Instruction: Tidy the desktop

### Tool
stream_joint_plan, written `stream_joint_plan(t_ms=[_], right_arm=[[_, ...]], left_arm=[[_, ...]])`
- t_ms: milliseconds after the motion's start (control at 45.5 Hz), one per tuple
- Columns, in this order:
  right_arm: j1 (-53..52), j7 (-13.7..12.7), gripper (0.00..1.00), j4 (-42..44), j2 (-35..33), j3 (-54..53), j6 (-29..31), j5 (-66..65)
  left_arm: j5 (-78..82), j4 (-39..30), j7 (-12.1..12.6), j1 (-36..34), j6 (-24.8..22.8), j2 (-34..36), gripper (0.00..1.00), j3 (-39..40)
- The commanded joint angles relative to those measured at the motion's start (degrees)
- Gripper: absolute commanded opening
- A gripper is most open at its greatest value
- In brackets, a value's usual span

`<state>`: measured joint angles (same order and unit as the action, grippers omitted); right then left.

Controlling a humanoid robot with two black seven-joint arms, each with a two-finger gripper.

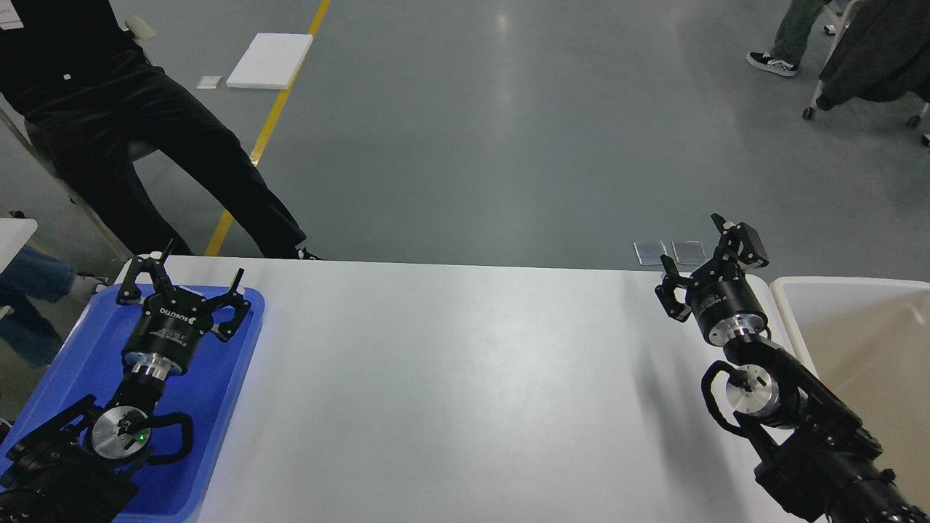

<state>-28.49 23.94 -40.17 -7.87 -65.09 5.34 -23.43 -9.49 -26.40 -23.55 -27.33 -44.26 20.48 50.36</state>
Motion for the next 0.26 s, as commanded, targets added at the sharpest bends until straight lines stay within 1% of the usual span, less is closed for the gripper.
stream_joint_plan(t_ms=[0, 66, 198, 242], right_arm=[[0.72, 3.84, 1.00, 0.26, 0.92, 1.10, 0.55, -0.48], [0.80, 4.36, 1.00, 0.18, 0.84, 2.07, 0.46, -0.65], [0.80, 7.96, 1.00, 0.18, 0.31, 3.65, 0.46, -1.27], [0.72, 8.58, 1.00, 0.18, 0.13, 3.74, 0.28, -1.27]], left_arm=[[0.00, 0.04, 0.00, 0.00, 0.05, 0.00, 0.99, 0.00], [0.00, 0.04, 0.00, 0.00, 0.05, 0.00, 0.99, 0.00], [0.00, 0.04, 0.00, 0.00, 0.05, 0.00, 0.99, 0.00], [0.00, 0.04, 0.00, 0.00, -0.04, 0.00, 0.99, 0.00]])
